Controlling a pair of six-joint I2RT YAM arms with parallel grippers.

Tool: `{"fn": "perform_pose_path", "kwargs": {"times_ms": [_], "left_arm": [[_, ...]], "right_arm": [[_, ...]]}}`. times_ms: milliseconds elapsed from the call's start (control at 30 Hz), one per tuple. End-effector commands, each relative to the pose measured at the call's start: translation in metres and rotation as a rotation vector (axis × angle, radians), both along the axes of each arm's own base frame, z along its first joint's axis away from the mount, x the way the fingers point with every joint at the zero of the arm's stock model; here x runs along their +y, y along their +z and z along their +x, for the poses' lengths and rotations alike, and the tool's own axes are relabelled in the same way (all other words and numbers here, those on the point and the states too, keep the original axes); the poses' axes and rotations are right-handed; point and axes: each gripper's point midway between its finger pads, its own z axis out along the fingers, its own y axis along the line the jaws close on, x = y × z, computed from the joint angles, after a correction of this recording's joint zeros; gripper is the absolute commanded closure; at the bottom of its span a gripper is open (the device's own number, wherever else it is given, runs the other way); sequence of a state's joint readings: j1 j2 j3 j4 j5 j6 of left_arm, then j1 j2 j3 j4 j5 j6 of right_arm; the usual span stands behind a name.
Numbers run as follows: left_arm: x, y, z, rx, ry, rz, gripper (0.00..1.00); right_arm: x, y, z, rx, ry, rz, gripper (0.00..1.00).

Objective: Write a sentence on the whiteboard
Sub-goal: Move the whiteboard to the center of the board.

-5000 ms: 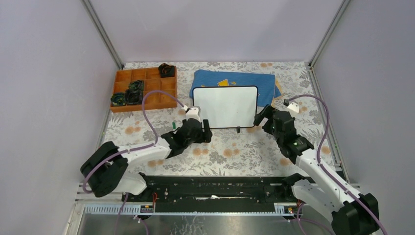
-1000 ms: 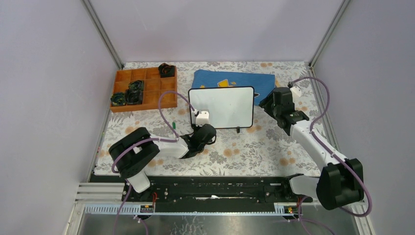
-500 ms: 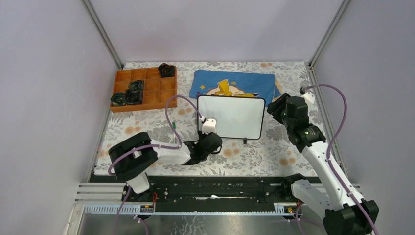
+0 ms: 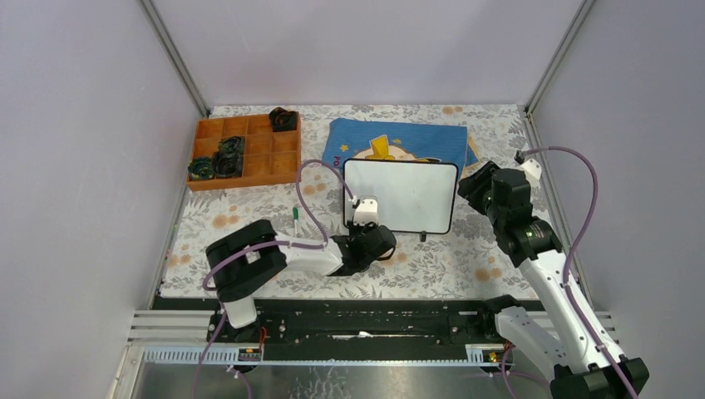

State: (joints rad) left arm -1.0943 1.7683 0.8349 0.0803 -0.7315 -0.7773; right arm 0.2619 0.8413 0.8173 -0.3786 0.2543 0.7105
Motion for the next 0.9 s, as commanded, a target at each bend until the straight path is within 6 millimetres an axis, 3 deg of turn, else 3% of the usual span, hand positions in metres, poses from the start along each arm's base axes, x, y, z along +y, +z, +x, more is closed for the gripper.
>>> {"fn": "perform_pose_path", "kwargs": {"times_ms": [0, 400, 433, 567, 700, 867], "left_arm": [[0.01, -0.015, 0.006, 0.008, 0.082, 0.047, 1.0], [0.004, -0.025, 0.025, 0.029, 0.12, 0.042, 1.0], [0.003, -0.025, 0.024, 0.034, 0.115, 0.04, 0.97], [0.007, -0.021, 0.018, 0.045, 0.103, 0.028, 0.57], [0.013, -0.012, 0.012, 0.047, 0.09, 0.007, 0.42], [0.024, 0.001, -0.003, 0.053, 0.066, -0.009, 0.33]], "right_arm": [[-0.008, 0.033, -0.002, -0.077, -0.023, -0.028, 0.41], [-0.009, 0.039, -0.002, -0.091, -0.019, -0.033, 0.4], [-0.009, 0.041, -0.002, -0.094, -0.016, -0.035, 0.4], [-0.008, 0.049, -0.004, -0.115, 0.003, -0.046, 0.38], [-0.004, 0.054, -0.007, -0.125, 0.035, -0.047, 0.37], [-0.001, 0.058, -0.012, -0.125, 0.067, -0.047, 0.36]]}}
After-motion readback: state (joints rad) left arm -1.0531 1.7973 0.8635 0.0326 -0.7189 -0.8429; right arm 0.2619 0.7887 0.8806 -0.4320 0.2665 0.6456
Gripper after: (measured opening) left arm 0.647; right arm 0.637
